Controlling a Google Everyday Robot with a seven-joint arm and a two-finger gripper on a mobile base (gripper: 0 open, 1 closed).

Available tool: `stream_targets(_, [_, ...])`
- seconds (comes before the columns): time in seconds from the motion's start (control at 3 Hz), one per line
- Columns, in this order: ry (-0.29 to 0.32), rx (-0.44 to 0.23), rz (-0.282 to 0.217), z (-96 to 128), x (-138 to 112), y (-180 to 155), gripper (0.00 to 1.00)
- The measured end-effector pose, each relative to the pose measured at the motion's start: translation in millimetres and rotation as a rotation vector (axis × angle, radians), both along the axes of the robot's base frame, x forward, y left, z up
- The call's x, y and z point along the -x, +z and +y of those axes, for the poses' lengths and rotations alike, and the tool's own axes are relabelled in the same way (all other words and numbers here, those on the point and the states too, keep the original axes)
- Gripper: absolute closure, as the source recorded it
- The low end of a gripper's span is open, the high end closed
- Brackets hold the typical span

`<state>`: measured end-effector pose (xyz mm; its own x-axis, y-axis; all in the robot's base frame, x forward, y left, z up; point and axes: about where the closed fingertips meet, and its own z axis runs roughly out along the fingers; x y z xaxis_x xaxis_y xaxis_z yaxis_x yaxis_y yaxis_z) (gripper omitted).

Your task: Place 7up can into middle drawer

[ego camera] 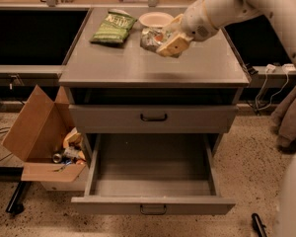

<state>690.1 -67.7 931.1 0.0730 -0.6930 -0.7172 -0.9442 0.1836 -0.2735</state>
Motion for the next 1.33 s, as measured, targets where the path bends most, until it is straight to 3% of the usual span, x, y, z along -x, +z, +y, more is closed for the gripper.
stream_targets(0.33, [-0.023,0.008,0.004,-25.1,33.3,1.3,1.0])
stream_targets(0.67, [-0.052,0.044,0.053,-49.0,58.6,-13.7,1.0])
stream_targets(1.33, [-0.106,0.136,0.209,-83.9,79.2,-73.5,1.0])
